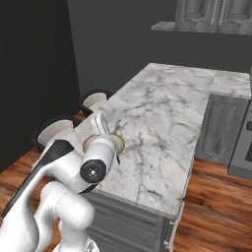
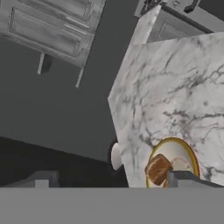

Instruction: Pick up the heated bread from the toaster oven and place it in the bowl. Then move the bread bowl to the dining counter.

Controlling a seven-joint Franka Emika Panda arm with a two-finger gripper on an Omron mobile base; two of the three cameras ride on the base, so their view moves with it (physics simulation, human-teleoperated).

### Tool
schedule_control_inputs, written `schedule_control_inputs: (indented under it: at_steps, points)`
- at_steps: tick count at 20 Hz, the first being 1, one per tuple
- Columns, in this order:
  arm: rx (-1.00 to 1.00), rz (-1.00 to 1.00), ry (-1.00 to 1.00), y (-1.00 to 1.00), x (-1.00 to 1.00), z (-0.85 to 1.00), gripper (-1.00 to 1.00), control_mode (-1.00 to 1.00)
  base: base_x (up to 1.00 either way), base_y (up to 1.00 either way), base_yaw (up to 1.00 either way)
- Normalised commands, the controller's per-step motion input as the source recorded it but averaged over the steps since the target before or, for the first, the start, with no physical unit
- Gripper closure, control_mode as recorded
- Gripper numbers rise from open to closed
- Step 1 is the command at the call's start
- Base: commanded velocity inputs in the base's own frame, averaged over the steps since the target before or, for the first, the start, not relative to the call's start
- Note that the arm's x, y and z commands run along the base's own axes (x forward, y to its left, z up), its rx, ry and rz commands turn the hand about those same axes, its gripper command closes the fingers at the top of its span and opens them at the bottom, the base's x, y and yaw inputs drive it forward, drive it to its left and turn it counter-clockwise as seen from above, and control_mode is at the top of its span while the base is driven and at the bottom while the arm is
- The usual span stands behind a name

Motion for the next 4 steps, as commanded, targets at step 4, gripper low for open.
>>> schedule_control_inputs:
  at_steps: [4]
  points:
    - [0.00, 0.00, -0.04, 0.00, -0.03, 0.00, -1.00, -1.00, 0.00, 0.00, 0.00]
